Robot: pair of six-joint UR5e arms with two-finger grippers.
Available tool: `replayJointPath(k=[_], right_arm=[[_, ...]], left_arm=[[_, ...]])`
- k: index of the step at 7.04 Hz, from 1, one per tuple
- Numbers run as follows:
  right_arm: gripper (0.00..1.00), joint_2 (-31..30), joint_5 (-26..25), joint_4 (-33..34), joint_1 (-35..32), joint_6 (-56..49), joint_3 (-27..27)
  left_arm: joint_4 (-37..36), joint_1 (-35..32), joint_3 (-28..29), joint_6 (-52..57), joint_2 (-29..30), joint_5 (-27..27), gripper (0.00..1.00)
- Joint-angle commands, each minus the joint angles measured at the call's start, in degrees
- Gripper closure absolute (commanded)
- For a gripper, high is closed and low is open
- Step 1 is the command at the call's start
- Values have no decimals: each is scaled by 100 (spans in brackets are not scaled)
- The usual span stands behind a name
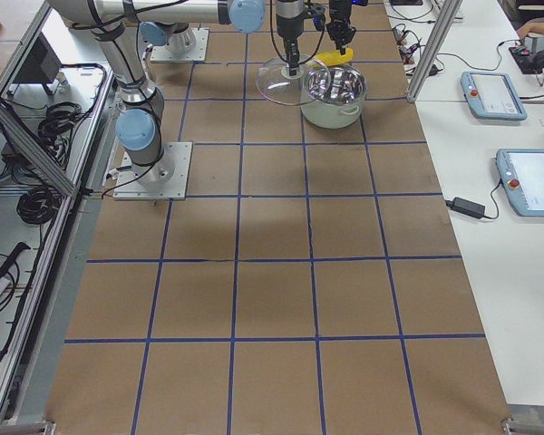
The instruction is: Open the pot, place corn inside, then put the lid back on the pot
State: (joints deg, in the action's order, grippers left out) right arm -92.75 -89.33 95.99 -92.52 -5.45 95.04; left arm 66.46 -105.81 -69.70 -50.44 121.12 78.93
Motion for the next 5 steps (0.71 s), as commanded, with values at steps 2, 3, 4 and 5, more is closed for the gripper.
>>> replayJointPath(k=[2,3,4,5], right_arm=[[81,-24,-14,-194,-3,-8,15],[81,-15,-14,-186,-3,-8,15],[81,-7,-6,-177,-3,0,6],[81,46,12,-159,-12,9,15]], left_arm=[[16,7,0,43,35,-332,0],[42,51,-70,400,-70,-317,1],[190,130,-131,1587,-227,-290,1],[531,287,-141,2565,-403,-273,0]])
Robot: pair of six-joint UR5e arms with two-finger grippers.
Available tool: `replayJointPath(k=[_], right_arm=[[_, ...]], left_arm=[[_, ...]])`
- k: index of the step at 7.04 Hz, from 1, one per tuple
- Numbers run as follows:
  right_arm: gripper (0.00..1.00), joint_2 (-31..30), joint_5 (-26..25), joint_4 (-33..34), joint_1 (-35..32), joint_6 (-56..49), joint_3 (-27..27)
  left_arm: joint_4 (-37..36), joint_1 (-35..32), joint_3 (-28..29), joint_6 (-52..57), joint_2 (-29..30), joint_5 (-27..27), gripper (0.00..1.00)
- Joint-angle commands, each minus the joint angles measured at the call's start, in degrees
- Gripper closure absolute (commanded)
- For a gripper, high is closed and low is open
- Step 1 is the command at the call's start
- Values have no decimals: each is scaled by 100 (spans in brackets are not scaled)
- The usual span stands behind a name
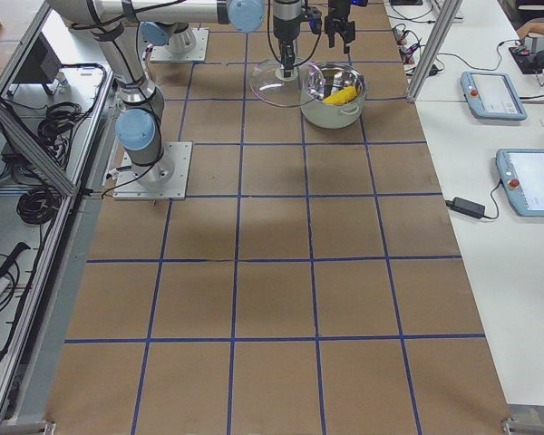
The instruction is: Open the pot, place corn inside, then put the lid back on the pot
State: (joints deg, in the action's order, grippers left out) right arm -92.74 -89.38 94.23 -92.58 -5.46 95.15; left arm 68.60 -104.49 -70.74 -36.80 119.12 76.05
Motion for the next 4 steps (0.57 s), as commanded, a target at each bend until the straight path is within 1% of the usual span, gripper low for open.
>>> replayJointPath(k=[1,2,3,4], right_arm=[[81,185,26,87,-15,27,-23],[81,299,8,113,-32,184,-58],[81,387,8,305,-41,203,-67],[81,667,-18,533,-215,508,-233]], left_arm=[[808,409,-37,1994,-396,7,0],[1213,716,-80,2680,-624,7,0],[1574,1076,-272,3218,-896,7,0],[1751,1463,-631,3711,-1247,24,0]])
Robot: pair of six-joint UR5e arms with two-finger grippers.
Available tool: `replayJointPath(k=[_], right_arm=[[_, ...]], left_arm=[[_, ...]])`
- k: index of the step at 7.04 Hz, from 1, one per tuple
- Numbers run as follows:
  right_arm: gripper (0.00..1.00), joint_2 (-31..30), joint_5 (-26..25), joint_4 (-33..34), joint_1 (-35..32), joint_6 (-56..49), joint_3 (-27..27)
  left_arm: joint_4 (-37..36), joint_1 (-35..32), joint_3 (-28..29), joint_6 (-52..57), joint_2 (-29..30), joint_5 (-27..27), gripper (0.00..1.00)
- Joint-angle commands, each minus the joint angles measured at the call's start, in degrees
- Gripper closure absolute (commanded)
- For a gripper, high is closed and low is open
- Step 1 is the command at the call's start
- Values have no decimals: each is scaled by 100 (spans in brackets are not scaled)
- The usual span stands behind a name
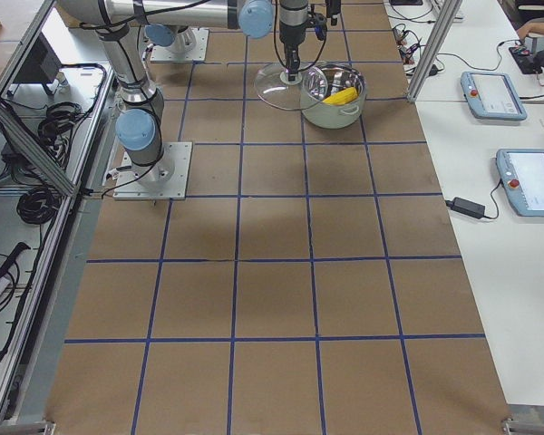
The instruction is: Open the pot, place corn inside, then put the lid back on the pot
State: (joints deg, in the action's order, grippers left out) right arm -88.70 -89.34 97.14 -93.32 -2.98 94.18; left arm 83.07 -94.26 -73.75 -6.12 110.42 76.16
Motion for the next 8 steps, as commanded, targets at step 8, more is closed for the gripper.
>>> replayJointPath(k=[8], right_arm=[[82,2796,-180,324,-1189,1379,-2562]], left_arm=[[236,1340,-1880,1375,-1251,1331,2]])
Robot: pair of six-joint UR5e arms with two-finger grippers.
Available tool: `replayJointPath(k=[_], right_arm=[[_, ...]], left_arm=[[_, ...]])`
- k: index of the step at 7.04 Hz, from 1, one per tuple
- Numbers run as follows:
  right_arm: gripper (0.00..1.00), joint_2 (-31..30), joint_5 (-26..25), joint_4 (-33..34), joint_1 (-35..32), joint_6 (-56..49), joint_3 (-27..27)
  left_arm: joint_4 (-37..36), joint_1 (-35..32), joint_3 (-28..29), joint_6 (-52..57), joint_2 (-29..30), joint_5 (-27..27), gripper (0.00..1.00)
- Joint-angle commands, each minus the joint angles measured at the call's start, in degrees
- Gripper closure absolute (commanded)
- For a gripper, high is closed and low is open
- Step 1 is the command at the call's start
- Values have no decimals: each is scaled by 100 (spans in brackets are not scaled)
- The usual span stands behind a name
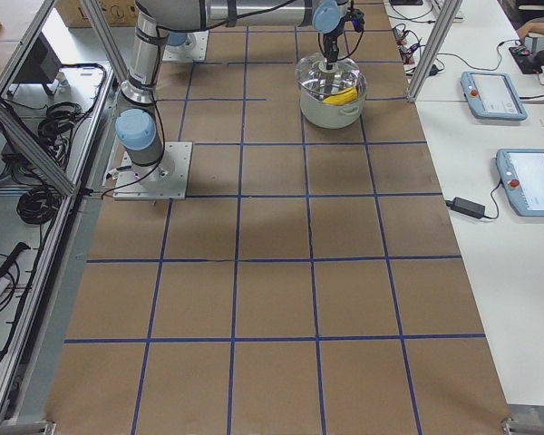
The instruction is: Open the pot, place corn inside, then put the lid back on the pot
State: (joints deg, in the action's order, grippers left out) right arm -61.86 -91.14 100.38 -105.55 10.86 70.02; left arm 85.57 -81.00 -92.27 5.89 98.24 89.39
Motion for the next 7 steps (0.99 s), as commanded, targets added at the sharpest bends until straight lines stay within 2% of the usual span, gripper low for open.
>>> replayJointPath(k=[1,4,7], right_arm=[[82,174,8,8,70,30,-190],[83,288,105,140,79,13,-235],[84,350,244,114,79,-31,-208]], left_arm=[[-23,-29,-37,106,-76,8,2],[-137,-170,-2,-491,-296,-18,0],[-138,-898,130,-1142,-366,0,0]])
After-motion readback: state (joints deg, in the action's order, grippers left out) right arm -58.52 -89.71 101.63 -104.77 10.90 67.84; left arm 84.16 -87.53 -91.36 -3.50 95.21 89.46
